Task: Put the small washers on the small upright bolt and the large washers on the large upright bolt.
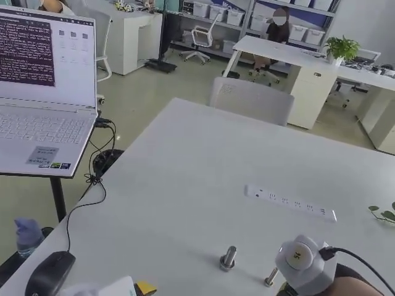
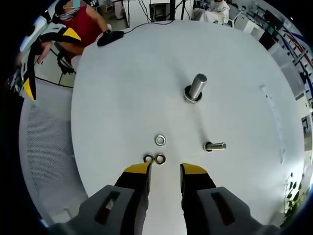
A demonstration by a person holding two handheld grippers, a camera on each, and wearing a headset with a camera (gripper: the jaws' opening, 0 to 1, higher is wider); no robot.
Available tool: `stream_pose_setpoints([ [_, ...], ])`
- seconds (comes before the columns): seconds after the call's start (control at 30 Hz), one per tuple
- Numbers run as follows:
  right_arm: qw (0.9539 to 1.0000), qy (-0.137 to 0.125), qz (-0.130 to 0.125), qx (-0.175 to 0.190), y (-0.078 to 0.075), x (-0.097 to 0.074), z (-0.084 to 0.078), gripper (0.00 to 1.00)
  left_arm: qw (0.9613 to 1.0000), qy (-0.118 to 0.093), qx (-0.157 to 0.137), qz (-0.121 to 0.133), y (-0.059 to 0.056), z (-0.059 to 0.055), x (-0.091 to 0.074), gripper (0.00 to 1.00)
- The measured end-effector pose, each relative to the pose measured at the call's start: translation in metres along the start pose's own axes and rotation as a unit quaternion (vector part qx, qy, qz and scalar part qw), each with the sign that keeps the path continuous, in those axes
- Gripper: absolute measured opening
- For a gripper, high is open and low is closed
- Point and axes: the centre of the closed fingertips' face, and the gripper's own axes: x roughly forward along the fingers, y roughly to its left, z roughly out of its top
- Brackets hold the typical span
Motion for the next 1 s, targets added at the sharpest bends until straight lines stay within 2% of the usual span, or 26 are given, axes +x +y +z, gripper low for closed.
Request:
stream_pose_setpoints([
  [0.43,1.0,0.002,0.003,0.002,0.002,0.013,0.001,0.26,1.0,0.006,-0.003,-0.003,0.001,-0.004,0.001,0.78],
  [1.0,0.9994,0.014,-0.003,0.032,-0.004,0.039,-0.015,0.25,0.9998,0.016,-0.004,-0.01,0.001,-0.011,0.003,0.78],
])
